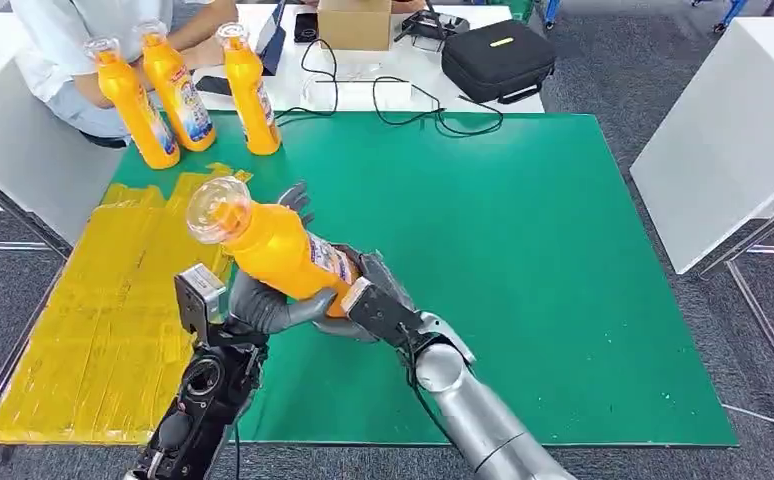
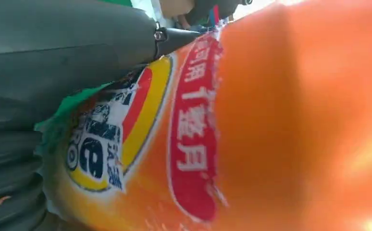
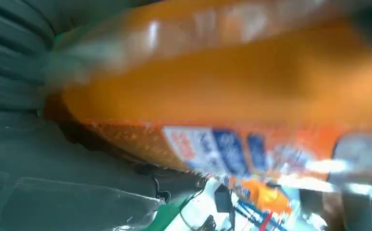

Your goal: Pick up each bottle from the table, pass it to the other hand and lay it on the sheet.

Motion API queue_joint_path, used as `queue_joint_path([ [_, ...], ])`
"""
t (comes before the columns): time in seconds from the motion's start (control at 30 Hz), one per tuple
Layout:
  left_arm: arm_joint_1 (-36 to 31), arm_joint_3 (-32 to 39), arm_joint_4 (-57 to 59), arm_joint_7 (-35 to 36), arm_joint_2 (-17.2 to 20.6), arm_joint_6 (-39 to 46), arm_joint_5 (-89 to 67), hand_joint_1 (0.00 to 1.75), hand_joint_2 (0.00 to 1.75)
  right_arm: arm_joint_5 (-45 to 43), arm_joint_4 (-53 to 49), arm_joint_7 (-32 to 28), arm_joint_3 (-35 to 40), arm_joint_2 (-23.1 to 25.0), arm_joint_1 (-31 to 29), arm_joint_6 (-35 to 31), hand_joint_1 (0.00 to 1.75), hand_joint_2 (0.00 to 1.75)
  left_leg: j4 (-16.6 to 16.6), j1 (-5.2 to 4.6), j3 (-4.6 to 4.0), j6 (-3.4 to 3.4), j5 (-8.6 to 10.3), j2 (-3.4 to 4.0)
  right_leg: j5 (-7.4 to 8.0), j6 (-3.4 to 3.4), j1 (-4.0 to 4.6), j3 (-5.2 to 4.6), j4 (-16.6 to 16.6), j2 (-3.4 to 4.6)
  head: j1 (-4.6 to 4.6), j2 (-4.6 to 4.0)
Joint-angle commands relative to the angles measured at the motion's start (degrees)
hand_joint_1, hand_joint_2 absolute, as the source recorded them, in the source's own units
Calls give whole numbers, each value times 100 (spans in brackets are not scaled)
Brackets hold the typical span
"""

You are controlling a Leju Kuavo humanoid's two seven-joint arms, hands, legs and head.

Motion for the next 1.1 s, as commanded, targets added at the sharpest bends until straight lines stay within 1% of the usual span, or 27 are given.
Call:
queue_joint_path([
  [0.03, -259, 286, 342, 55, -35, 116, 427, 0, 175, 173, 222, 111, 910, -192, -79, 99, 175, 175, -5, 4, 44, 5, -14, -1, -14, -22, 10, 48, -8, -13, 0, 0],
  [0.07, -235, 291, 310, 53, -32, 120, 480, 0, 175, 178, 301, 91, 917, -179, -106, 67, 175, 175, -4, 5, 38, 3, -11, -2, -12, -21, 11, 42, -7, -13, 0, 0],
  [0.1, -211, 306, 283, 42, -35, 126, 533, 47, 175, 174, 351, 80, 917, -171, -116, 59, 175, 175, -5, 3, 21, 2, -4, -3, -6, -14, 6, 24, -6, -11, 0, 0],
  [0.13, -185, 334, 256, 24, -49, 155, 581, 166, 175, 172, 382, 71, 920, -166, -121, 58, 175, 175, -6, 5, 40, 3, -11, 0, -11, -21, 11, 43, -9, -11, 0, 0],
  [0.17, -171, 355, 238, 9, -59, 171, 625, 175, 175, 172, 401, 68, 923, -158, -120, 55, 175, 175, -6, 3, 29, 2, -7, 0, -8, -16, 7, 31, -7, -9, 0, 0],
  [0.23, -171, 355, 238, 9, -59, 171, 625, 175, 175, 172, 401, 68, 923, -158, -120, 55, 175, 175, -5, 5, 47, 4, -16, 2, -15, -23, 12, 50, -8, -10, 0, 0],
  [0.27, -171, 355, 238, 9, -59, 171, 625, 175, 175, 172, 401, 68, 923, -158, -120, 55, 175, 175, -4, 4, 25, 3, -7, -2, -8, -15, 8, 27, -7, -10, 0, 0],
  [0.3, -172, 373, 240, 3, -64, 182, 646, 175, 175, 171, 402, 68, 926, -151, -119, 54, 175, 175, -4, 4, 22, 3, -6, -3, -7, -14, 8, 25, -7, -11, 0, 0],
  [0.33, -181, 363, 243, -10, -54, 205, 673, 175, 175, 165, 414, 72, 922, -147, -123, 37, 175, 175, -5, 5, 40, 4, -13, -4, -14, -20, 11, 44, -8, -16, 0, 0],
  [0.4, -180, 377, 227, -22, -51, 225, 688, 175, 175, 148, 417, 76, 891, -142, -122, 10, 175, 175, -4, 3, 19, 3, -4, -3, -6, -12, 6, 21, -6, -10, 0, 0],
  [0.57, -150, 398, 159, -41, -38, 277, 692, 175, 175, 90, 369, 71, 803, -147, -94, -48, 175, 175, -3, 5, 38, 4, -11, -6, -14, -20, 11, 43, -6, -18, 2, 0],
  [0.6, -150, 398, 159, -41, -38, 277, 692, 175, 175, 90, 369, 71, 803, -147, -94, -48, 175, 175, -3, 6, 25, 3, -7, -4, -8, -16, 10, 29, -7, -13, 0, 0],
  [0.63, -150, 398, 159, -41, -38, 277, 692, 175, 175, 90, 369, 71, 803, -147, -94, -48, 175, 175, -3, 6, 36, 3, -11, -4, -12, -20, 11, 40, -6, -15, 0, 0],
  [0.73, -150, 398, 159, -41, -38, 277, 692, 175, 175, 90, 369, 71, 803, -147, -94, -48, 175, 175, -4, 4, 16, 2, -3, -4, -4, -12, 7, 19, -6, -11, 0, 0],
  [0.77, -150, 398, 159, -41, -38, 277, 692, 175, 175, 90, 369, 71, 803, -147, -94, -48, 175, 175, -4, 5, 29, 3, -7, -5, -9, -17, 9, 33, -7, -14, 0, 0],
  [0.83, -140, 406, 157, -45, -40, 293, 693, 175, 175, 72, 348, 69, 777, -145, -77, -66, 175, 175, -5, 3, 15, 2, -2, -3, -3, -11, 5, 17, -7, -9, 0, 0],
  [0.87, -134, 418, 147, -55, -36, 326, 688, 175, 175, 41, 299, 67, 732, -156, -39, -87, 175, 175, -4, 6, 34, 3, -11, -3, -11, -19, 11, 38, -8, -13, 0, 0],
  [0.9, -115, 439, 136, -66, -38, 357, 685, 175, 175, 19, 227, 65, 680, -179, 6, -122, 175, 175, -4, 6, 27, 3, -7, -5, -9, -16, 10, 32, -8, -14, 0, 0],
  [0.93, -105, 448, 124, -72, -38, 372, 679, 175, 175, 8, 157, 70, 639, -192, 49, -146, 175, 175, -5, 8, 64, 6, -22, -4, -24, -30, 17, 70, -11, -21, 0, 0],
  [0.97, -96, 446, 107, -84, -14, 413, 610, 175, 175, -20, 42, 82, 548, -208, 114, -242, 161, 175, -5, 6, 36, 4, -11, -8, -13, -18, 11, 42, -9, -19, 0, 0],
  [1.0, -93, 427, 90, -90, 14, 449, 478, 175, 175, -53, -159, 98, 459, -260, 201, -318, 5, 175, -5, 8, 53, 5, -18, -9, -20, -25, 15, 60, -10, -23, 0, 0],
  [1.03, -93, 421, 79, -102, 28, 514, 372, 175, 175, -73, -257, 97, 409, -285, 247, -362, 0, 175, -5, 5, 38, 4, -11, -9, -15, -19, 10, 44, -9, -20, 0, 0],
  [1.1, -131, 448, 33, -163, 41, 923, -198, 175, 175, -113, -862, 131, 244, -496, 506, -489, 0, 175, -4, 4, 22, 4, -5, -14, -10, -14, 7, 28, -7, -23, 0, 0],
])
